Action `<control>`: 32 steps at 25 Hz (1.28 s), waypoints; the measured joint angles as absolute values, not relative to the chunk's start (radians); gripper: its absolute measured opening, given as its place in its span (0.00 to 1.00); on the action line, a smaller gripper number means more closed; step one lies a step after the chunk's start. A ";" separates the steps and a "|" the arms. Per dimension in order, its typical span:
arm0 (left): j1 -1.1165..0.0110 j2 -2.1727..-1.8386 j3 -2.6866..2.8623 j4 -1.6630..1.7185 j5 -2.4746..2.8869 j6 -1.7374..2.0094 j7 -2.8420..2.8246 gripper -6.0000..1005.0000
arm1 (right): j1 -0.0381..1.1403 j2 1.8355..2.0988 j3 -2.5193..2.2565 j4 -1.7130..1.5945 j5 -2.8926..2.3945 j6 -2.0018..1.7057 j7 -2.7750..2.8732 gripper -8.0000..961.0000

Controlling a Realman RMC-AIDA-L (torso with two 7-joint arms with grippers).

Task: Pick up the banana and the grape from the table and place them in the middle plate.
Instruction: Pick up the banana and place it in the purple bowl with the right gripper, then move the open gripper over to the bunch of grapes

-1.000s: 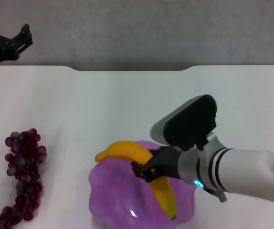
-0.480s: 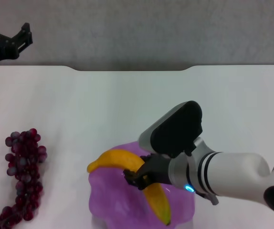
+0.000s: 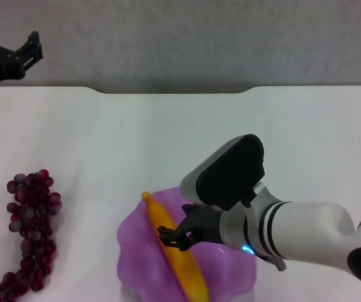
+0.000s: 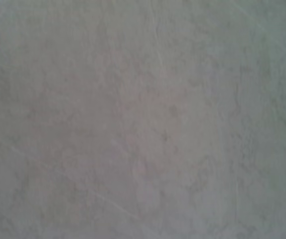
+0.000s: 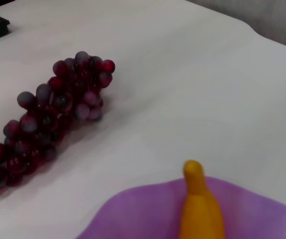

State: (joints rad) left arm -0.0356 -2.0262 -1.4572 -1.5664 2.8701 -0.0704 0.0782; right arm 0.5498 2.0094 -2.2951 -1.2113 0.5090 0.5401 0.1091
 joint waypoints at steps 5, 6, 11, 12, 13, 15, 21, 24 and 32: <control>-0.034 -2.027 -1.456 -1.566 2.870 -0.068 0.078 0.83 | 0.546 2.005 -2.277 -1.230 0.507 0.512 0.101 0.69; -0.035 -2.028 -1.455 -1.564 2.870 -0.067 0.078 0.83 | 0.546 2.005 -2.261 -1.236 0.505 0.510 0.090 0.69; -0.040 -2.028 -1.445 -1.559 2.868 -0.067 0.078 0.83 | 0.518 2.004 -2.161 -1.287 0.492 0.488 0.025 0.69; -0.045 -2.028 -1.439 -1.558 2.866 -0.067 0.078 0.83 | 0.508 2.004 -2.146 -1.298 0.492 0.477 0.017 0.69; -0.045 -2.028 -1.437 -1.558 2.866 -0.066 0.078 0.83 | 0.491 2.004 -2.126 -1.312 0.492 0.463 0.006 0.69; -0.047 -2.028 -1.431 -1.557 2.864 -0.065 0.078 0.83 | 0.444 2.004 -2.083 -1.342 0.492 0.420 -0.014 0.69; -0.050 -2.027 -1.412 -1.554 2.861 -0.063 0.078 0.82 | 0.288 2.006 -1.982 -1.407 0.484 0.238 -0.065 0.69; -0.047 -2.027 -1.401 -1.554 2.860 -0.051 0.073 0.82 | 0.206 2.008 -1.939 -1.416 0.472 0.134 -0.068 0.69; -0.019 -2.025 -1.389 -1.564 2.859 -0.017 0.075 0.82 | 0.069 2.014 -1.722 -1.352 0.478 0.031 -0.063 0.69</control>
State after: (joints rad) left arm -0.0190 -2.0252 -1.3892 -1.5637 2.8590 -0.0168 0.0753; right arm 0.0691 2.0137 -1.7225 -1.3519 0.4782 0.0309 -0.0625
